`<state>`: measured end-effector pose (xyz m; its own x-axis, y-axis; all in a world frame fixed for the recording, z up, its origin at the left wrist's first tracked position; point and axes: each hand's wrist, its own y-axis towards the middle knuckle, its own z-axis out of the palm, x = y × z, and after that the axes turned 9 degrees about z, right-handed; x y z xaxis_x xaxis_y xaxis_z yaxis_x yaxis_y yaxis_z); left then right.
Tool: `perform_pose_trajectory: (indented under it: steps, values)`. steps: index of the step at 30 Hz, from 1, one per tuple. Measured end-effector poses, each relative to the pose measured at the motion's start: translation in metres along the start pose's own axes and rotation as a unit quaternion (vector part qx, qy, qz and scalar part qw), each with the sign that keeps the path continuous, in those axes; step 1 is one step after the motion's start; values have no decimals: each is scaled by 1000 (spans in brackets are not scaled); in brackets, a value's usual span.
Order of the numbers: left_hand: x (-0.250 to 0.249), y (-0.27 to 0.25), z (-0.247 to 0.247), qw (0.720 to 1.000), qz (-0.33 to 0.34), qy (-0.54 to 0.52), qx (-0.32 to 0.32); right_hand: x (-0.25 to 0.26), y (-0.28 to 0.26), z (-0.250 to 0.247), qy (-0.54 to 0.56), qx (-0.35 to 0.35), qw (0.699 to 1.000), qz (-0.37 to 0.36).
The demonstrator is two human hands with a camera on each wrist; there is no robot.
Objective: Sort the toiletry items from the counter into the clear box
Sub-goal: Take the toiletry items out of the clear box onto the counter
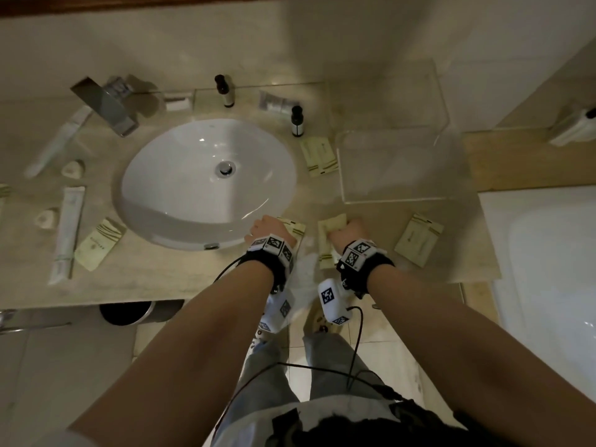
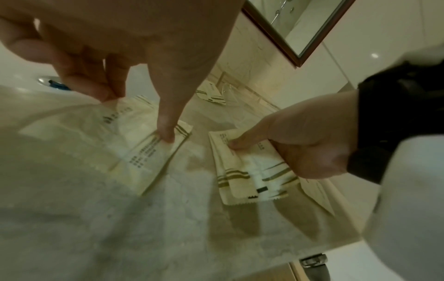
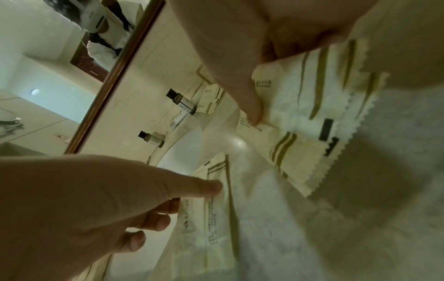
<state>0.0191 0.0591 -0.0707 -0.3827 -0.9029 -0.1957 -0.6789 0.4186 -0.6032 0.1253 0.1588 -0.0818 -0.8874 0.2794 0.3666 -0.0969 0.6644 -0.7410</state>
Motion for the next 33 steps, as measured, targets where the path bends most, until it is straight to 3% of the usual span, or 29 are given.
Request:
perform_pose_trajectory:
  steps: [4,11,16,19,23,27,29,33]
  values:
    - [0,-2,0,999,28,12,13,-5,-9,-3,62,32,998,0]
    - [-14,6,-18,975,107,-190,47,-4,-22,-18,148,52,987,-24]
    - [-37,-6,-38,926,183,-325,66,0,-28,-39,189,2,981,-45]
    - [-61,-15,-46,907,220,-351,79,4,-18,-53,224,-46,973,-36]
    - [-100,-18,-49,886,201,-403,109,15,-11,-94,253,-63,965,-35]
    - [-151,34,-26,864,166,-464,105,31,21,-131,207,-46,975,-58]
    - [-179,27,-33,872,166,-454,82,40,42,-146,171,-7,982,-81]
    - [-228,14,-32,914,191,-357,13,58,79,-169,157,25,981,-109]
